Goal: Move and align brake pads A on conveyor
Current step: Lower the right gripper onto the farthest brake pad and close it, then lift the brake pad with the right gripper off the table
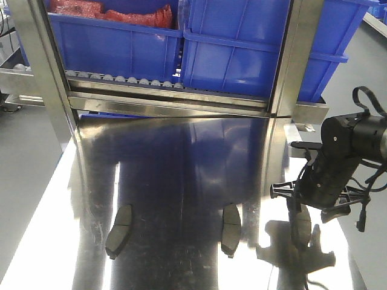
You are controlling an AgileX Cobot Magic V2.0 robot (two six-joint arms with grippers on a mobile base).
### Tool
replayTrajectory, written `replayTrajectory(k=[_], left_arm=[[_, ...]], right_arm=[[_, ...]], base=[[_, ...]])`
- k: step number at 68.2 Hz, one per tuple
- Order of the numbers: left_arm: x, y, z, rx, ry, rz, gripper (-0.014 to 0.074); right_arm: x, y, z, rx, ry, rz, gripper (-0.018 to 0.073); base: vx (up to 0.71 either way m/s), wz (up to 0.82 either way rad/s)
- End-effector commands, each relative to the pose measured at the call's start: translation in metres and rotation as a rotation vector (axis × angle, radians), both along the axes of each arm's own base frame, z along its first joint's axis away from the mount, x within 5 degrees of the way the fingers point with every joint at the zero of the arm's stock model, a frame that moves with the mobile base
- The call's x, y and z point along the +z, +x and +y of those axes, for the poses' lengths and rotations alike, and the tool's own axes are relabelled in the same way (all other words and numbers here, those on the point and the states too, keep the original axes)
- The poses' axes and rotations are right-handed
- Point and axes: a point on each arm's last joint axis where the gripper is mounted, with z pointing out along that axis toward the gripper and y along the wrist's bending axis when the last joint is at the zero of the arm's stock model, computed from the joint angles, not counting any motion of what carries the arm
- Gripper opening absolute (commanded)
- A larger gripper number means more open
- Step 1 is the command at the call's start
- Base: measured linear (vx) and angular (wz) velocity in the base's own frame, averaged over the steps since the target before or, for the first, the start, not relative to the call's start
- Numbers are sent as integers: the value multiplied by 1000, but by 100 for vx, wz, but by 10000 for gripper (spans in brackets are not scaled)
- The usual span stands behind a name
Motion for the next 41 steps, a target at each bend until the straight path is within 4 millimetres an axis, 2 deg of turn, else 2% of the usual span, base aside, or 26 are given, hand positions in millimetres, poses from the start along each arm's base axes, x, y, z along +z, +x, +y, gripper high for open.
replayTrajectory(k=[1, 41], left_arm=[[17, 2, 0, 4, -30, -115, -6], [17, 2, 0, 4, -30, -115, -6]], right_arm=[[22, 4, 0, 15, 28, -79, 466], [13, 5, 1, 19, 23, -51, 449]], base=[[0, 0], [0, 0]])
